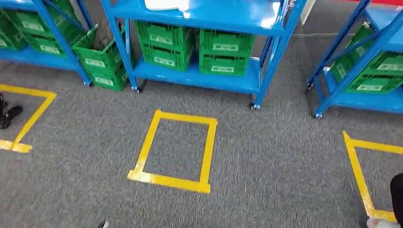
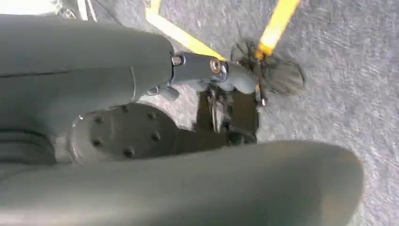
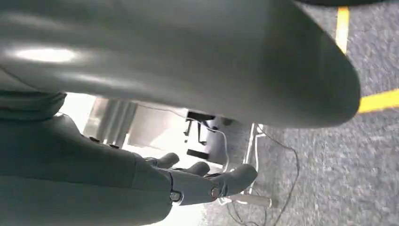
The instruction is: Take the parts from the cabinet and place them on the table.
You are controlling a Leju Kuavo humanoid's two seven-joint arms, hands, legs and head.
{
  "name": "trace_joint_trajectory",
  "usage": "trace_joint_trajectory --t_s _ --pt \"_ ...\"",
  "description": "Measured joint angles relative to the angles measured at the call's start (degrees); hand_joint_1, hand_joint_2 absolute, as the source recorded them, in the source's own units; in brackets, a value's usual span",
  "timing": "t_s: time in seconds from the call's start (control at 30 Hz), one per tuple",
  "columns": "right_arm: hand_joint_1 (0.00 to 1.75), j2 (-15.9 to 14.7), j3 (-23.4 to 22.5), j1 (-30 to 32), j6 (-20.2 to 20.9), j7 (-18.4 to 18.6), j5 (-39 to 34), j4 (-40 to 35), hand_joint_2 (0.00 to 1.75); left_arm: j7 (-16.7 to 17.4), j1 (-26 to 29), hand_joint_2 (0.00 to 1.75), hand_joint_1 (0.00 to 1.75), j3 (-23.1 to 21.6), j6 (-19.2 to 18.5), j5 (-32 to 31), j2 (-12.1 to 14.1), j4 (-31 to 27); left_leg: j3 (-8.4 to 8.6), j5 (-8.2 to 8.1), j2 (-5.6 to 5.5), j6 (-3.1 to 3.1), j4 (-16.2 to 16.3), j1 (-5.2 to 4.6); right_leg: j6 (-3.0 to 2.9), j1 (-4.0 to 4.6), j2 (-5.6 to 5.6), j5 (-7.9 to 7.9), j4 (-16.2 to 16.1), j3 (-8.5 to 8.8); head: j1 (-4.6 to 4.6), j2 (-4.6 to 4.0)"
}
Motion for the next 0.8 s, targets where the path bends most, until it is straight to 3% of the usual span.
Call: trace_joint_trajectory --t_s 0.03,0.07,0.13,0.17,0.2,0.23,0.27,0.3,0.33,0.37,0.4,0.43,0.47,0.5,0.57,0.6,0.63,0.67,0.7,0.73,0.77,0.8 --pt "0.00 0.0 0.0 0.1 0.1 0.0 0.0 0.0 0.00 0.0 0.0 0.00 0.00 0.0 0.0 0.0 0.1 0.0 0.83 -0.34 0.07 0.47 -0.4 -0.03 0.27 -0.05 -0.55 1.00 4.1 -2.27 0.42 0.00" --pt "0.00 0.0 0.0 0.1 0.1 0.0 0.0 0.0 0.00 0.0 0.0 0.00 0.00 0.0 0.0 0.0 0.1 0.1 1.67 -0.70 0.05 0.72 -0.9 -0.12 0.47 -0.17 -0.90 0.95 8.4 -5.15 0.77 0.00" --pt "0.00 0.0 0.1 0.1 0.1 0.0 0.0 0.0 0.00 0.0 0.0 0.00 0.00 0.0 0.0 0.0 0.1 0.1 3.31 -1.65 0.03 0.82 -1.5 -0.31 0.62 -0.19 -0.94 -3.11 14.6 -10.88 0.94 0.00" --pt "0.00 0.0 0.1 0.3 0.1 0.0 0.0 0.0 0.00 0.0 0.0 0.00 0.00 0.0 0.0 0.0 0.1 0.1 4.14 -2.28 0.02 0.86 -1.6 -0.37 0.60 -0.19 -0.94 -5.31 15.8 -13.05 1.07 0.00" --pt "0.00 0.0 0.2 0.3 0.1 0.0 0.0 0.0 0.00 0.0 0.0 0.00 0.00 0.0 0.0 0.0 0.1 0.1 4.99 -2.92 -0.03 0.85 -1.6 -0.44 0.50 -0.18 -0.94 -6.15 15.5 -14.32 1.23 0.00" --pt "0.00 0.0 0.2 0.4 0.1 0.0 0.0 0.0 0.00 0.0 0.1 0.00 0.00 0.0 0.0 0.0 0.1 0.2 6.00 -3.63 -0.05 0.87 -1.6 -0.57 0.26 -0.14 -0.94 -5.18 13.5 -14.80 1.42 0.00" --pt "0.00 0.0 0.2 0.5 0.1 0.0 0.0 0.0 0.00 0.0 0.0 0.00 0.00 0.0 0.0 0.0 0.1 0.2 6.97 -4.32 -0.05 0.88 -1.7 -0.68 -0.09 -0.08 -0.94 -2.54 10.3 -14.54 1.73 0.00" --pt "0.00 0.0 0.3 0.6 0.1 0.0 0.0 0.0 0.00 0.0 0.0 0.00 0.00 0.0 0.0 0.0 0.1 0.2 7.95 -4.95 -0.02 0.88 -1.8 -0.84 -0.61 0.07 -0.95 1.44 6.1 -13.96 2.01 0.00" --pt "0.00 0.0 0.4 0.6 0.1 0.0 0.0 0.0 0.00 0.0 0.1 0.00 0.00 0.0 0.0 0.0 0.0 0.2 7.78 -5.58 0.08 0.87 -2.0 -0.82 -1.46 0.33 -1.16 6.40 2.0 -13.40 2.36 0.00" --pt "0.00 -0.2 0.5 0.8 0.0 0.0 0.0 0.1 0.00 0.0 0.0 0.00 0.00 0.0 0.0 0.0 -0.1 0.3 8.73 -6.23 0.08 0.71 -1.8 -0.89 -1.78 0.80 -1.12 8.16 1.6 -13.69 1.91 0.00" --pt "0.00 -0.1 0.5 0.7 0.1 0.0 0.0 0.1 0.00 0.0 -0.1 0.00 0.00 0.0 0.0 0.0 0.0 0.3 8.58 -6.91 -0.02 0.19 -2.1 -0.80 -2.00 1.31 -1.39 5.65 0.8 -13.44 1.97 0.00" --pt "0.00 -0.2 0.5 0.5 0.0 0.0 0.0 0.0 0.00 0.0 -0.1 0.00 0.00 0.0 0.0 0.0 0.0 0.2 9.58 -7.17 0.04 -0.15 -2.6 -0.66 -2.20 1.50 -1.30 6.16 0.7 -11.87 2.23 0.00" --pt "0.00 -0.2 0.6 0.6 0.0 0.0 0.0 0.0 0.00 0.1 -0.2 0.00 0.00 0.0 0.0 0.0 -0.1 0.3 11.17 -6.75 0.18 -0.44 -2.1 -0.58 -2.42 1.57 -1.26 5.99 -0.3 -12.13 1.90 0.00" --pt "0.00 -0.2 0.6 0.7 0.0 0.0 0.0 0.0 0.00 0.0 -0.4 0.00 0.00 0.0 0.0 0.0 -0.1 0.3 11.99 -6.84 0.30 -0.75 -2.2 -0.49 -2.91 1.54 -0.93 6.43 -0.6 -9.75 1.81 0.00" --pt "0.00 -0.2 0.6 0.5 0.0 0.0 0.0 0.0 0.00 0.0 -0.6 0.00 0.00 0.0 -0.1 0.0 -0.1 0.3 10.36 -7.90 0.25 -0.97 1.2 -0.49 -3.57 1.26 -1.06 6.09 -1.3 -8.15 1.73 0.00" --pt "0.00 -0.3 0.6 0.4 0.0 0.0 0.0 0.0 0.00 0.0 -0.8 0.00 0.00 -0.1 -0.1 0.0 -0.2 0.3 7.53 -9.43 0.21 -1.11 5.8 -0.39 -4.05 1.24 -1.02 5.88 -1.3 -7.82 1.16 0.00" --pt "0.00 -0.3 0.6 0.0 0.0 0.0 0.0 0.0 0.00 0.0 -0.9 0.00 0.00 -0.1 -0.1 0.0 -0.2 0.3 4.45 -11.07 0.22 -1.22 9.9 -0.32 -4.17 1.27 -0.90 5.45 -1.3 -7.58 0.94 0.00" --pt "0.00 -0.2 0.6 0.0 0.0 0.0 0.0 0.0 0.00 0.0 -0.9 0.00 0.00 -0.1 0.0 0.0 -0.2 0.3 1.59 -12.85 0.17 -1.36 13.1 -0.34 -4.17 1.27 -0.76 4.96 -1.3 -7.17 0.81 0.00" --pt "0.00 -0.2 0.6 0.1 0.0 0.0 0.0 0.0 0.00 0.1 -0.8 0.00 0.00 -0.1 0.0 0.0 -0.2 0.3 -0.51 -13.42 0.18 -1.50 14.5 -0.34 -4.09 1.25 -0.61 4.36 -1.3 -6.59 0.66 0.00" --pt "0.00 -0.2 0.6 0.3 0.0 0.0 0.0 0.0 0.00 0.1 -0.5 0.00 0.00 -0.2 0.0 0.0 -0.1 0.4 -1.57 -12.32 0.19 -1.44 13.6 -0.32 -3.95 1.20 -0.44 3.73 -1.2 -5.78 0.31 0.00" --pt "0.00 -0.1 0.6 0.4 0.0 0.0 0.0 0.0 0.00 0.1 -0.3 0.00 0.00 -0.2 0.0 0.0 0.0 0.4 -1.67 -10.04 0.19 -1.40 11.2 -0.32 -3.76 1.12 -0.33 3.10 -1.2 -4.90 0.09 0.00" --pt "0.00 -0.1 0.6 0.4 0.0 0.0 0.0 0.0 0.00 0.1 -0.2 0.00 0.00 -0.2 0.0 0.0 0.0 0.4 -1.17 -6.31 0.19 -1.38 7.1 -0.32 -3.54 1.01 -0.29 2.29 -1.2 -3.84 -0.13 0.00"
